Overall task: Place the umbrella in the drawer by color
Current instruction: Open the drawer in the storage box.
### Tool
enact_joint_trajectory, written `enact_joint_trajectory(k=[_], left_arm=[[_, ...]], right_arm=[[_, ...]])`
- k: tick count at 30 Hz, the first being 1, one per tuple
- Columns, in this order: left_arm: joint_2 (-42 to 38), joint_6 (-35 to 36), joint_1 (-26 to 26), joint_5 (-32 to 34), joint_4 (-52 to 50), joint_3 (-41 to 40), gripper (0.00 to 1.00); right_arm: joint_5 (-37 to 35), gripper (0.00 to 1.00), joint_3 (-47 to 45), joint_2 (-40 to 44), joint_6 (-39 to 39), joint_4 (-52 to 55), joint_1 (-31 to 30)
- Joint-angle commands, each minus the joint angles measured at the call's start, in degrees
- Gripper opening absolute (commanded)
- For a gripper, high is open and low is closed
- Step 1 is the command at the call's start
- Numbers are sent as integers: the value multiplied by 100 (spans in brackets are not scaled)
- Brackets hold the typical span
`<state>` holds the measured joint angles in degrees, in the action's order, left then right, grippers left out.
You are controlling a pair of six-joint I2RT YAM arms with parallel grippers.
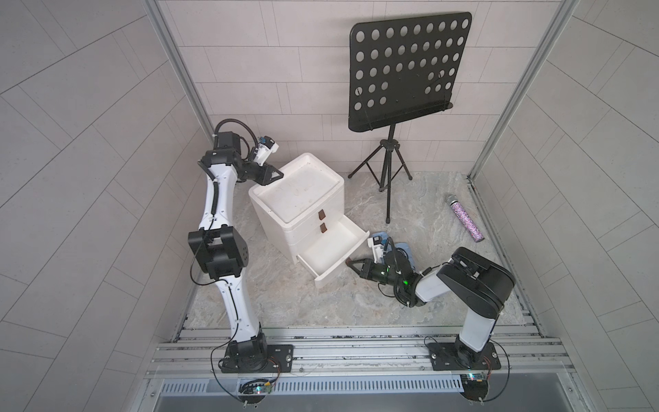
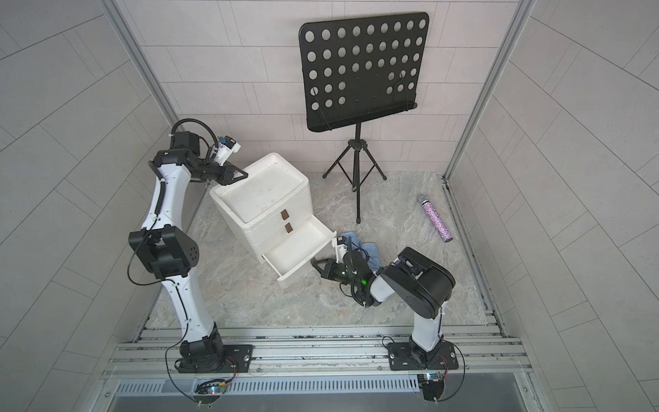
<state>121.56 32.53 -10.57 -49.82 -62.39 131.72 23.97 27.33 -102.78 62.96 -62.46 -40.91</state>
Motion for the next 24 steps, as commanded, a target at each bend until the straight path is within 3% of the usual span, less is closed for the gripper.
enact_joint_trajectory(k=[1,24], left_arm=[[540,-808,2,-186,-601,-235,1],[544,-977,-100,-223,-484,-161,3]], right_arm=[[240,0,-166,153,-148,295,-111],[84,0,-225,372,-325,693,-264]])
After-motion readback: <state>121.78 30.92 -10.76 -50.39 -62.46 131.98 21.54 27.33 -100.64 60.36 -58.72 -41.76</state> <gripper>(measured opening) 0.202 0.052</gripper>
